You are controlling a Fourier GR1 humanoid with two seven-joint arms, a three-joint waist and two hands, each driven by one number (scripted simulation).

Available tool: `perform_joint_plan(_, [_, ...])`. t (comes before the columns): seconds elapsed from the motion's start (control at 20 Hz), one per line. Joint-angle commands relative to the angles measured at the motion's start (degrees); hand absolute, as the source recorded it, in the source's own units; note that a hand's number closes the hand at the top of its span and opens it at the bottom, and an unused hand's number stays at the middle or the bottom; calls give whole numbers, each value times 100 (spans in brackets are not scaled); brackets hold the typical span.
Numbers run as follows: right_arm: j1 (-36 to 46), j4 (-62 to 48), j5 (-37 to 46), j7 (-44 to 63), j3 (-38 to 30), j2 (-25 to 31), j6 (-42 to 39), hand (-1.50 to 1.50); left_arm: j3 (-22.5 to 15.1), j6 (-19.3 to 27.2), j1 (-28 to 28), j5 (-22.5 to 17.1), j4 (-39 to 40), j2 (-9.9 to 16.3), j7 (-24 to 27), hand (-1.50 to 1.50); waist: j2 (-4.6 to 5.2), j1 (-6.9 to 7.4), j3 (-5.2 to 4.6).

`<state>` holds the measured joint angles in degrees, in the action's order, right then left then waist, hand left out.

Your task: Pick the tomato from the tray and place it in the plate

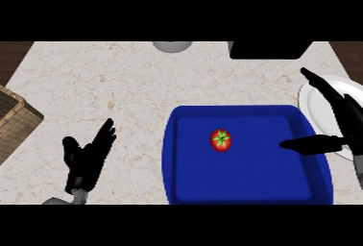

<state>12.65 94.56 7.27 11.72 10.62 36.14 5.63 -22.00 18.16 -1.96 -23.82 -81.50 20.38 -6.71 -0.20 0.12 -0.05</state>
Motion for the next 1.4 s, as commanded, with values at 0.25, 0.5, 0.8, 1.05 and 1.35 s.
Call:
perform_joint_plan(0.25, [561, 841, 849, 2435, 1012, -259, -793, -150, 298, -331, -211, -47, 342, -79, -89, 0, 19, 7, -2])
perform_joint_plan(0.5, [876, 508, 1649, 2887, 1358, -1084, -777, -150, 264, -441, 320, 163, 49, -136, 32, 0, 18, 42, 2])
perform_joint_plan(0.8, [698, -26, 2150, 2969, 1657, -1686, -885, -150, 458, -534, 186, 329, 312, -302, 100, 0, 23, 24, 3])
perform_joint_plan(1.05, [815, -259, 2318, 2998, 1518, -2193, -1194, -150, 653, -677, 186, 507, 380, -467, 173, 0, 22, 17, 3])
perform_joint_plan(1.35, [289, -143, 2886, 2668, 1431, -2406, -1107, -150, 616, -590, 338, 851, 57, -736, -200, 0, 16, -1, 5])
